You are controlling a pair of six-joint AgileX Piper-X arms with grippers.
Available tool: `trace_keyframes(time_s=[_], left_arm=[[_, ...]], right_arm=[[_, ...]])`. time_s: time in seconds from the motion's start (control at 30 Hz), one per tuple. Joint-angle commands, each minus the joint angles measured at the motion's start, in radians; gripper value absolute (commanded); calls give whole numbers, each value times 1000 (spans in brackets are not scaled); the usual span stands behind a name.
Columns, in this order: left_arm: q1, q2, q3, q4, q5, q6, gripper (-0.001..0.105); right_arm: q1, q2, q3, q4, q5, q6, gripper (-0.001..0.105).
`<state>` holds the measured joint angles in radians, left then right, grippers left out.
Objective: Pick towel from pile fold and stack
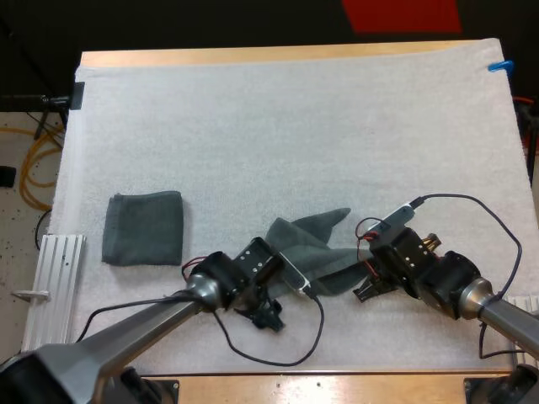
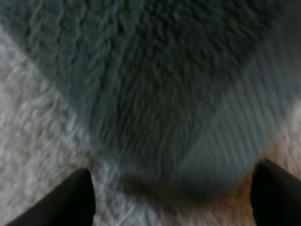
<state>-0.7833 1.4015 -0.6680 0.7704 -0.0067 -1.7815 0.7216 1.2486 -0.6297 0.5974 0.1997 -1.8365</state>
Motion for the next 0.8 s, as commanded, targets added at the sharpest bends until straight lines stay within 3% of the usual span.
trace_keyframes(time_s=[0.0, 0.13, 0.3, 0.33, 0.43, 0.53, 0.67, 0.77], left_arm=[[-5, 9, 0, -28, -21, -20, 63], [-5, 26, 0, -49, -21, -31, 50], [-5, 26, 0, -26, -21, -33, 4], [-5, 26, 0, -27, -21, -31, 0], [-5, 18, -8, -6, -21, -31, 0], [-5, -32, -62, 114, -42, -31, 0], [-3, -167, -203, 250, -151, -20, 0], [7, -276, -333, 294, -154, 0, 0]], right_arm=[[0, -9, 1, 6, 5, 4, 1], [0, -9, 1, 6, 5, 5, 1], [0, -9, 1, 6, 5, 8, 1], [0, -9, 1, 6, 5, 8, 1], [0, -10, 0, 6, 7, 7, 1], [0, -37, -16, 13, 78, -35, 1], [0, -105, -100, 40, 227, -153, 1], [0, -168, -189, 59, 268, -203, 1]])
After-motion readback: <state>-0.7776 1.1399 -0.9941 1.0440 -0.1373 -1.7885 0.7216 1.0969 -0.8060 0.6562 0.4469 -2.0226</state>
